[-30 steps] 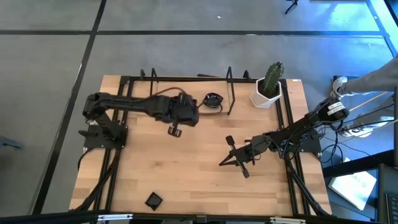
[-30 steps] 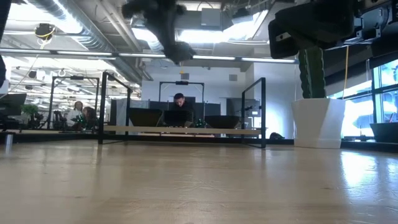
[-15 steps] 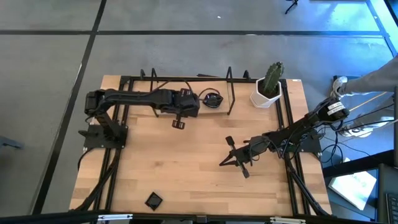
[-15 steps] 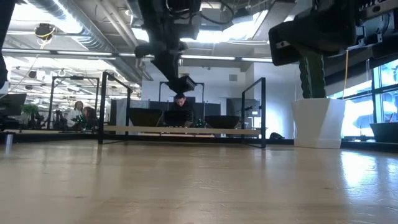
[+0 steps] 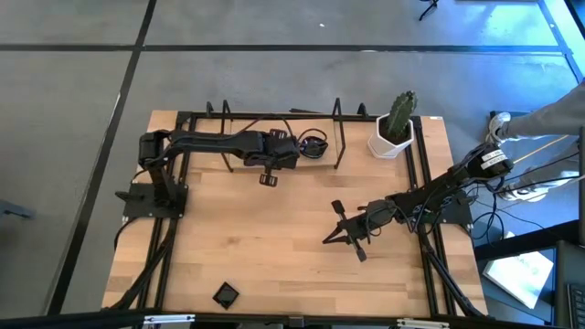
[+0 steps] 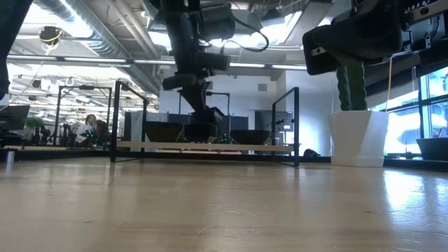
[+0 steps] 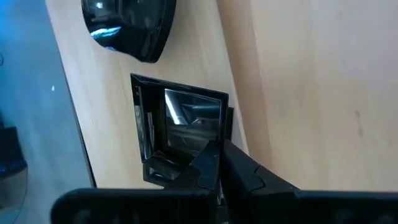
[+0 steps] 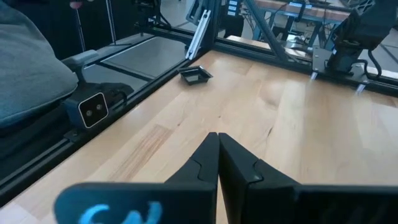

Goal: Pick & Place Mini shaped plates
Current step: Stack the square plate on top of the square plate on the shelf

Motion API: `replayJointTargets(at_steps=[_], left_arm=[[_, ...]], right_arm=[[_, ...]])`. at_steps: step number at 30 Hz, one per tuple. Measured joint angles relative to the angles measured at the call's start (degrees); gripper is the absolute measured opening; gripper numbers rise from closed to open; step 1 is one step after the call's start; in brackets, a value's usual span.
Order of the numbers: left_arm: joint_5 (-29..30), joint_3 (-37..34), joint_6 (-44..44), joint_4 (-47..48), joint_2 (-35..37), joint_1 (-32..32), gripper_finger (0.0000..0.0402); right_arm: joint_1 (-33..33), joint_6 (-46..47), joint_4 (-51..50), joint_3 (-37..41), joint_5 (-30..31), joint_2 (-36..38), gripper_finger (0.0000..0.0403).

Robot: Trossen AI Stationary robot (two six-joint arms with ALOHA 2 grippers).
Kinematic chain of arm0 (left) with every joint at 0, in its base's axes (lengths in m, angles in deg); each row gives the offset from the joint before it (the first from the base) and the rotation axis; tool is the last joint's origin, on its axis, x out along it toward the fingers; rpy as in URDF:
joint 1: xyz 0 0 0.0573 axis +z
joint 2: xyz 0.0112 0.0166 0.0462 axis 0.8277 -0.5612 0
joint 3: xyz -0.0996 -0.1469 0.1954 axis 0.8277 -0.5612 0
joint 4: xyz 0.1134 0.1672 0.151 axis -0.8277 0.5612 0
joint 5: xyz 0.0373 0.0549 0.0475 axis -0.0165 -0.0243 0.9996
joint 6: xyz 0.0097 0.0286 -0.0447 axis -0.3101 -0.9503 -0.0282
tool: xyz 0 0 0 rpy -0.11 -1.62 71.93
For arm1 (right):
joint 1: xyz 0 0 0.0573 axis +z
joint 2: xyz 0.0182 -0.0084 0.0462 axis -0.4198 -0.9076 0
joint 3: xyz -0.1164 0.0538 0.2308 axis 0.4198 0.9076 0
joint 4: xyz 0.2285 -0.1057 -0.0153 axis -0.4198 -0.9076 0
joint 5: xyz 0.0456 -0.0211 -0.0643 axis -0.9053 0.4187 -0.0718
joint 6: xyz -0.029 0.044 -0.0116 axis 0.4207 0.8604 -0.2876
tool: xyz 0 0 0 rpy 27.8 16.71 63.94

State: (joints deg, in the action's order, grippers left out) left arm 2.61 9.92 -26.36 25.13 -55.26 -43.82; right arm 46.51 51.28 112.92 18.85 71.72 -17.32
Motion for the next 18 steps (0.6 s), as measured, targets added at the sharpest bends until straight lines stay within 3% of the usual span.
replayJointTargets(at_steps=[5,18], left_arm=[[3.2,0.0,0.5,-0.1,-0.4,0.7,0.0003],[1.5,0.0,3.2,0.9,-0.4,1.8,0.0003]], right_arm=[[0.0,0.0,0.0,0.0,0.0,0.0,0.0007],[0.0,0.2,0.0,0.0,0.0,0.0,0.0007]])
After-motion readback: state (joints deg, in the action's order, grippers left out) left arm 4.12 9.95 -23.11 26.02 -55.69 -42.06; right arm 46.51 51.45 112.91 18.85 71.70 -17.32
